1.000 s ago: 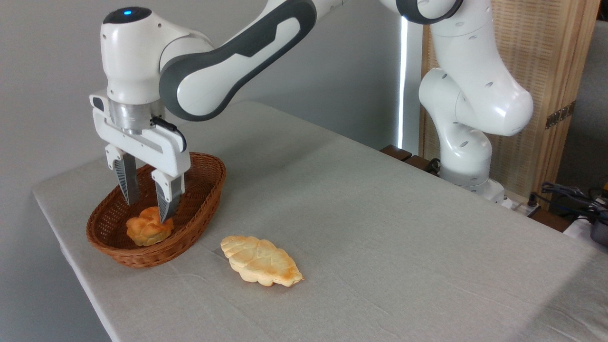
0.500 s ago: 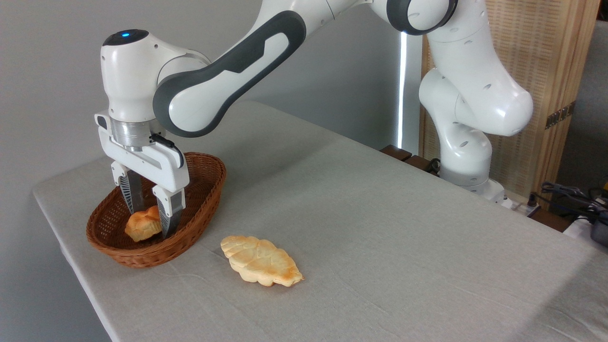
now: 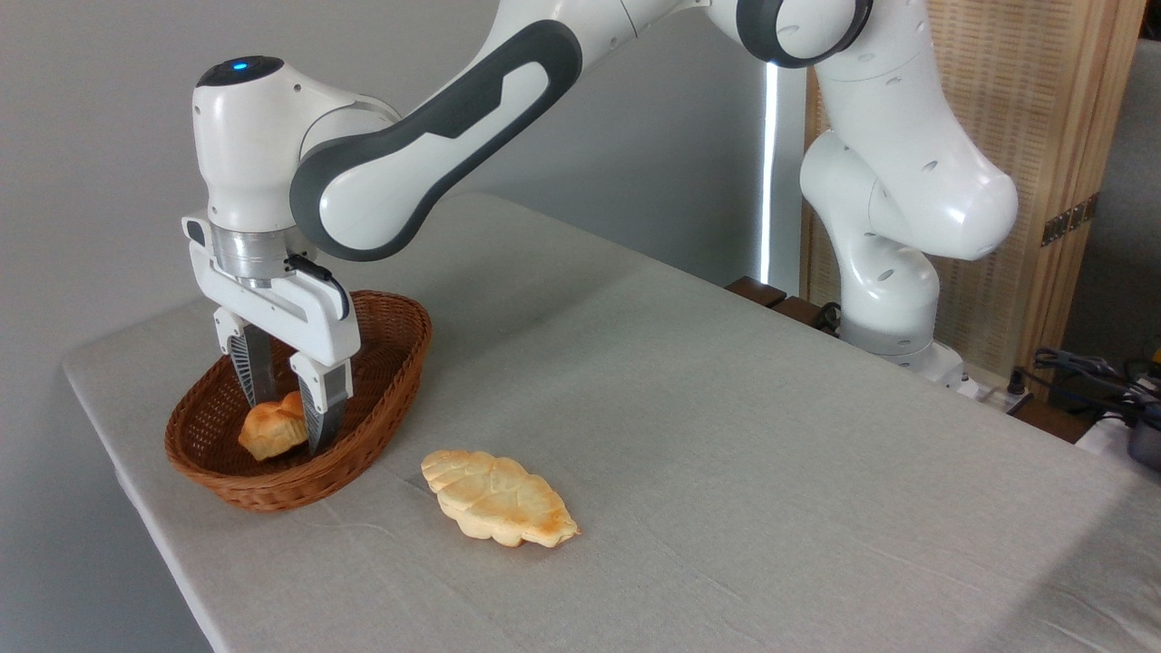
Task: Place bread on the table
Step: 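Close the gripper on the round bread roll in the basket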
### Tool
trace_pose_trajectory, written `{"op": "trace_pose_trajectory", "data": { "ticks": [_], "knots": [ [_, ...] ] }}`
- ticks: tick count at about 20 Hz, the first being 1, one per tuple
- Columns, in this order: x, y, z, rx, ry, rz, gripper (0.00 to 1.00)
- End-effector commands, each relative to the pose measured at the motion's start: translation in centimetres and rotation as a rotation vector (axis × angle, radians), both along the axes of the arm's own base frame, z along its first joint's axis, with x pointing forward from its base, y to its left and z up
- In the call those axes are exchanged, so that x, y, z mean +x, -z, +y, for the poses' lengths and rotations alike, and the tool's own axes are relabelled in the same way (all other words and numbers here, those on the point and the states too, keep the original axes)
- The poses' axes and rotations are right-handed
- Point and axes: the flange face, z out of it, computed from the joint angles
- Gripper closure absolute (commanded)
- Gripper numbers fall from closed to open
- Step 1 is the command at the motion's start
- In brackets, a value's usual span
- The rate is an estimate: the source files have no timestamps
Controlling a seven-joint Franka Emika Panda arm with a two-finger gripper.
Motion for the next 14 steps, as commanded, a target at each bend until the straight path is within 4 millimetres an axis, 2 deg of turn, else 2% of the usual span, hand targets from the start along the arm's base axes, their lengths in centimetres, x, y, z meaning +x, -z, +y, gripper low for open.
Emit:
{"op": "trace_pose_trajectory", "data": {
  "ticks": [1, 7, 11, 14],
  "knots": [
    [0.3, 0.0, -0.2, 0.007, -0.007, -0.014, 0.56],
    [0.3, -0.4, -0.2, 0.002, -0.010, -0.019, 0.56],
    [-0.1, -4.5, 0.5, -0.023, -0.057, -0.057, 0.56],
    [-0.8, -6.4, 1.3, -0.013, -0.078, -0.041, 0.56]
  ]
}}
